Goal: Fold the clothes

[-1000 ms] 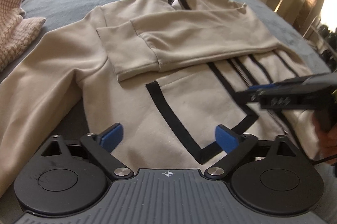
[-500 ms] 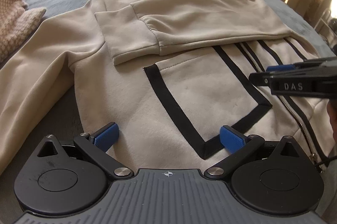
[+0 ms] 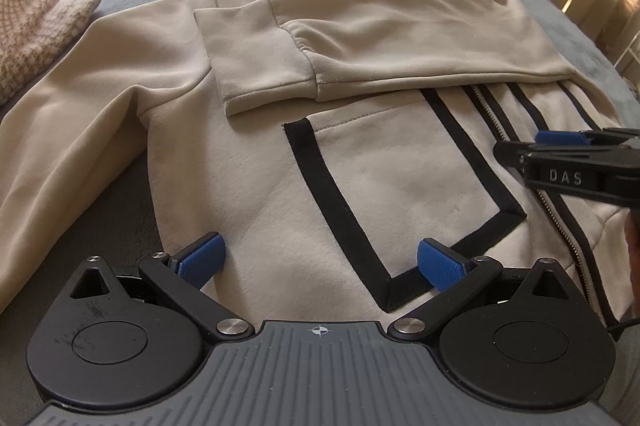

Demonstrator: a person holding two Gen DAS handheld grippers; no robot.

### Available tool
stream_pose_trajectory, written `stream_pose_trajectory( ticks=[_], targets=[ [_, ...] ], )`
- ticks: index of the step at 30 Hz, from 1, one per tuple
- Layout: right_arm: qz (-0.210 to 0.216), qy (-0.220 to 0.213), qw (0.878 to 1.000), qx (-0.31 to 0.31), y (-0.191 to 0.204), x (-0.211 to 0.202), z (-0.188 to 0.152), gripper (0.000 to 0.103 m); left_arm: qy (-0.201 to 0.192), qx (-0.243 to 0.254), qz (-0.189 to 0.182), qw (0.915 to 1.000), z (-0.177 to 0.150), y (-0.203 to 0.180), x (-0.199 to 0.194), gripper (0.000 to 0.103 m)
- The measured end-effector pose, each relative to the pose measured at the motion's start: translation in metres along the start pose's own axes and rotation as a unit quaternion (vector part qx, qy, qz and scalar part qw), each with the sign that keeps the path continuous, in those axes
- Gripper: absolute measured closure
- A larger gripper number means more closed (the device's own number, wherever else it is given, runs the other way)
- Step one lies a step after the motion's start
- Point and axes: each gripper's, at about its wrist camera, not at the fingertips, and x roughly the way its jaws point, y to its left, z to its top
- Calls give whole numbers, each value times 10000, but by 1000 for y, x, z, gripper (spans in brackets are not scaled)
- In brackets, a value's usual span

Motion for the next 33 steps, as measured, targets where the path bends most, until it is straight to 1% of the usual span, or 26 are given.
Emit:
stream_pose_trajectory(
  ticks=[2,9,14,17,19,21,22,23,24,27,33],
  targets=[
    [-47,25,10000,-49,1,1,0,42,26,-58,-1,10000,1,1,0,0],
    [-21,122,9999,17,-1,4,4,36,80,-94,45,9999,2,0,1,0],
    [64,192,9997,101,-3,6,5,31,119,-120,50,9998,3,1,2,0],
    [157,258,9995,124,-3,8,6,26,139,-234,-13,9996,4,4,2,0],
    [211,289,9992,152,-3,8,6,16,152,-288,-35,9995,5,6,2,0],
    [252,319,9990,169,-3,9,6,12,162,-310,-42,9994,6,6,2,0],
    [164,344,9991,173,-3,10,6,4,162,-308,-41,9994,6,6,2,0],
    [66,369,9991,177,-3,11,6,0,163,-307,-40,9994,6,6,2,0],
    [-1,433,9988,223,-4,12,6,0,163,-303,-38,9994,6,6,2,0],
    [100,460,9984,305,-10,14,5,0,162,-288,-32,9994,7,6,3,0],
    [92,483,9983,307,-9,14,6,0,172,-333,-30,9993,7,6,3,0]
  ],
)
